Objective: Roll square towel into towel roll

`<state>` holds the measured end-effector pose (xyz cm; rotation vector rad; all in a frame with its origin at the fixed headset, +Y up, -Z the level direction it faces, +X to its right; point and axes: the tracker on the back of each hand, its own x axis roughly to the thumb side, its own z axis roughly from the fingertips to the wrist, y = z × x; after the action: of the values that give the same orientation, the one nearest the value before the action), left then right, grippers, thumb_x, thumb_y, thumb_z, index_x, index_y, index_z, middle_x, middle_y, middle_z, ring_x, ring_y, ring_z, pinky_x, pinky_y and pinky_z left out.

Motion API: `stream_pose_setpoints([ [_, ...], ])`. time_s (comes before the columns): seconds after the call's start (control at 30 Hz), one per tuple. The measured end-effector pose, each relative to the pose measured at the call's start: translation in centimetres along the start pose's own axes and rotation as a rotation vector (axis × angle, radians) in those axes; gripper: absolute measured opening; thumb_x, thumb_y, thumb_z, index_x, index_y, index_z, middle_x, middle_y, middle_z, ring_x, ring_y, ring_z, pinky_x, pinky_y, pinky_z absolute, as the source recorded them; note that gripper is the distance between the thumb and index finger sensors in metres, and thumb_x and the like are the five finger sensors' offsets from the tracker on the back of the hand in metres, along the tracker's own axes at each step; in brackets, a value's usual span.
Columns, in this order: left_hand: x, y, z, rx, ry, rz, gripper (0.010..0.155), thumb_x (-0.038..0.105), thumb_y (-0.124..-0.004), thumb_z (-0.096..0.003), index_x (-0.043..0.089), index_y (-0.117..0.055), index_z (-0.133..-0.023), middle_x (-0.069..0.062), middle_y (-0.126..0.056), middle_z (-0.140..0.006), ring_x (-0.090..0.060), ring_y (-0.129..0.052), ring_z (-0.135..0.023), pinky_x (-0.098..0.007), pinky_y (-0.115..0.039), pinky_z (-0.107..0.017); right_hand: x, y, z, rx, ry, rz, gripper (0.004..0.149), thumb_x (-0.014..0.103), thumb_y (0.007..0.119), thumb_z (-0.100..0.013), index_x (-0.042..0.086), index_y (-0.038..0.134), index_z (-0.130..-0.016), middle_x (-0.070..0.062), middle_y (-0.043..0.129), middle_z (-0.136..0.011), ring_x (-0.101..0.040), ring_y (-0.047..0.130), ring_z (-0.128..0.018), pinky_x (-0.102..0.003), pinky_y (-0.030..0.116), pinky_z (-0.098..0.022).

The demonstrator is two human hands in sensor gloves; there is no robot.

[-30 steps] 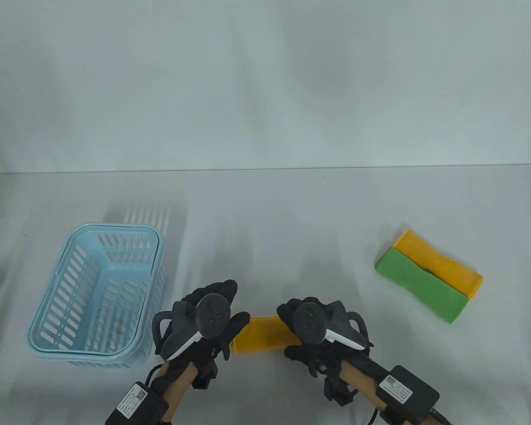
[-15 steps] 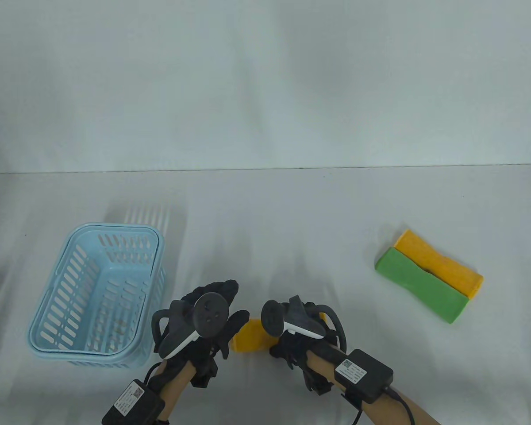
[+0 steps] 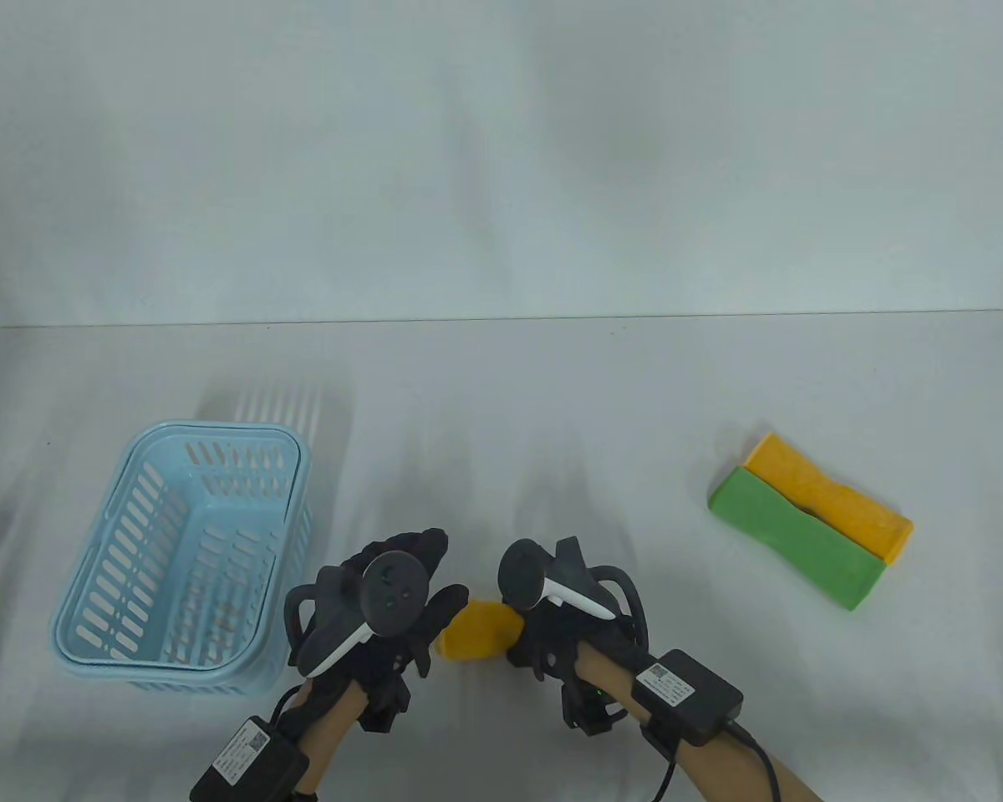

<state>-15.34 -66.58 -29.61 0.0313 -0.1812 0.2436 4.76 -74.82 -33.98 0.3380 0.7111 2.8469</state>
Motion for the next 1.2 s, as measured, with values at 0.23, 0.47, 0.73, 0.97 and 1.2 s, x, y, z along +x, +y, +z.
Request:
stream_pose_setpoints([
  [0.23,-0.3,0.6,0.2,0.054,0.019,0.015,0.078,0.065,-0.069,-0.0345,0.030,-0.061,-0.104,0.002,-0.073,-0.105,-0.028,-0.083,-0.094,-0.055,-0.067,-0.071,-3.6,-5.3,4.8,-0.123,0.074,-0.192,0.068,0.047,0.092,-0.025,0.029,0.065,-0.085,0.003,0.064,-0.090,-0.029,0.065,-0.084,-0.059,0.046,-0.073],
  [0.47,0.0,0.8,0.4,0.076,0.001,0.005,0.078,0.065,-0.069,-0.0344,0.031,-0.061,-0.104,0.002,-0.073,-0.105,-0.027,-0.083,-0.094,-0.055,-0.067,-0.072,-11.7,-8.6,9.5,-0.228,0.346,-0.233,0.068,0.047,0.092,-0.026,0.029,0.065,-0.086,0.002,0.063,-0.091,-0.029,0.065,-0.084,-0.059,0.047,-0.072],
  [0.73,0.3,0.7,0.4,0.066,-0.011,-0.006,0.078,0.065,-0.069,-0.0343,0.031,-0.061,-0.104,0.002,-0.073,-0.105,-0.027,-0.083,-0.094,-0.055,-0.067,-0.072,-21.1,-6.4,8.5,-0.296,0.660,-0.133,0.068,0.046,0.092,-0.027,0.030,0.064,-0.086,0.003,0.062,-0.091,-0.028,0.063,-0.085,-0.058,0.047,-0.073],
  [0.97,0.3,0.5,0.3,0.047,-0.005,-0.011,0.077,0.065,-0.069,-0.0343,0.031,-0.062,-0.104,0.002,-0.073,-0.105,-0.027,-0.083,-0.094,-0.055,-0.067,-0.072,-22.2,-4.7,5.2,-0.351,0.687,-0.032,0.068,0.047,0.091,-0.026,0.032,0.062,-0.086,0.005,0.060,-0.092,-0.026,0.062,-0.086,-0.057,0.047,-0.073],
  [1.2,0.4,0.3,0.1,0.029,-0.006,-0.021,0.077,0.065,-0.069,-0.0344,0.031,-0.062,-0.104,0.002,-0.073,-0.105,-0.028,-0.083,-0.094,-0.055,-0.067,-0.072,-22.5,-3.5,4.1,-0.349,0.734,0.058,0.074,0.050,0.088,-0.027,0.033,0.058,-0.092,0.005,0.054,-0.097,-0.026,0.057,-0.091,-0.058,0.044,-0.075],
])
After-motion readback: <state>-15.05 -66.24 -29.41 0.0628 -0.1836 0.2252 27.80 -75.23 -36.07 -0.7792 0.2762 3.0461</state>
